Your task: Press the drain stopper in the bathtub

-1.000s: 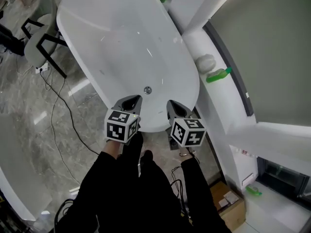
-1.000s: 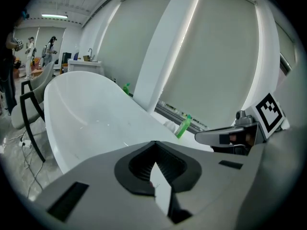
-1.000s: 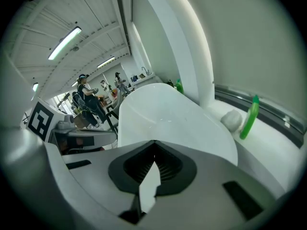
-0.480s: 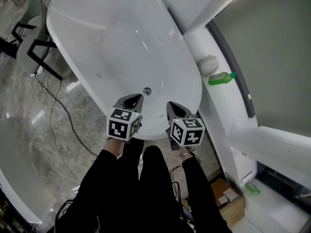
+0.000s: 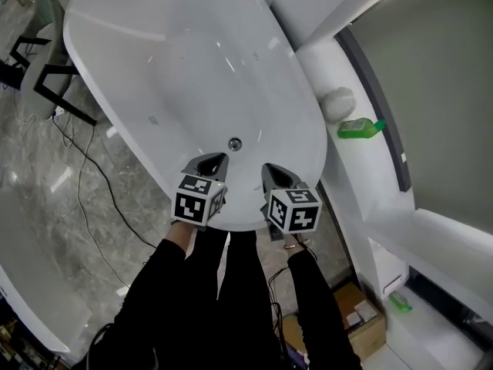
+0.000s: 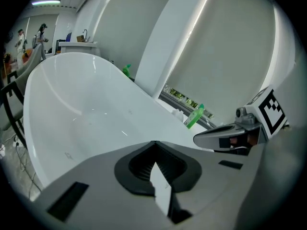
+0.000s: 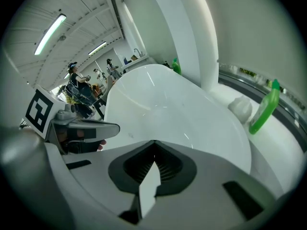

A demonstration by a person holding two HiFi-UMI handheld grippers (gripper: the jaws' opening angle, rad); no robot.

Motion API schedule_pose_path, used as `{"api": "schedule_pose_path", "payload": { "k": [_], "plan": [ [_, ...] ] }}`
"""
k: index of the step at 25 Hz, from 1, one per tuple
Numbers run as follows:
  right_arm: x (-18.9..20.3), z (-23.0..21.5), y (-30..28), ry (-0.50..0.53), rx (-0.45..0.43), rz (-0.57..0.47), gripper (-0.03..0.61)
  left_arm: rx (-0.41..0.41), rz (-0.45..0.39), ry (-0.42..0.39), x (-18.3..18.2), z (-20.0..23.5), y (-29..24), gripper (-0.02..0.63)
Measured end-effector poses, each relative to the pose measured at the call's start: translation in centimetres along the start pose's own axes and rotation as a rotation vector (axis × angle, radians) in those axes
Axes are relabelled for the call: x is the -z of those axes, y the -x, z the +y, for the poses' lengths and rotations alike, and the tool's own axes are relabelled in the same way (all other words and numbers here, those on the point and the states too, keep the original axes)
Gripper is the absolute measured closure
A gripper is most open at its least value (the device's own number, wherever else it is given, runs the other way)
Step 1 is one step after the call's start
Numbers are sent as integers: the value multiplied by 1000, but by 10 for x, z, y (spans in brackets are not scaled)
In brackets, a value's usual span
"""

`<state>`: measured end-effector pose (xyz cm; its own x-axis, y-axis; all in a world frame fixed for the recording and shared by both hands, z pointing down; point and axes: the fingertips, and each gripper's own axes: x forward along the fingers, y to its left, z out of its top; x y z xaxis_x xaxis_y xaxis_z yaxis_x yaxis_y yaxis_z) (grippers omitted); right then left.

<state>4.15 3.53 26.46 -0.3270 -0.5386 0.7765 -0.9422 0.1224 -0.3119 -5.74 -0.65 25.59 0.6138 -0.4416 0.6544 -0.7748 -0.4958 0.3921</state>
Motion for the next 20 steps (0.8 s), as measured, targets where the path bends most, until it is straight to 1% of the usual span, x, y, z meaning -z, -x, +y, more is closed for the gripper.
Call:
{"api": "schedule_pose_path", "payload": {
  "k": [9, 16, 20],
  "plan": [
    [27, -30, -50, -14, -34, 67, 577, -19, 47, 27, 23, 15, -55, 606],
    [45, -52, -96, -37, -57, 108, 577, -43, 81, 53, 50, 33, -99, 606],
    [64, -64, -118, -42, -73, 136, 577, -55, 100, 57, 65, 44, -120, 606]
  ]
}}
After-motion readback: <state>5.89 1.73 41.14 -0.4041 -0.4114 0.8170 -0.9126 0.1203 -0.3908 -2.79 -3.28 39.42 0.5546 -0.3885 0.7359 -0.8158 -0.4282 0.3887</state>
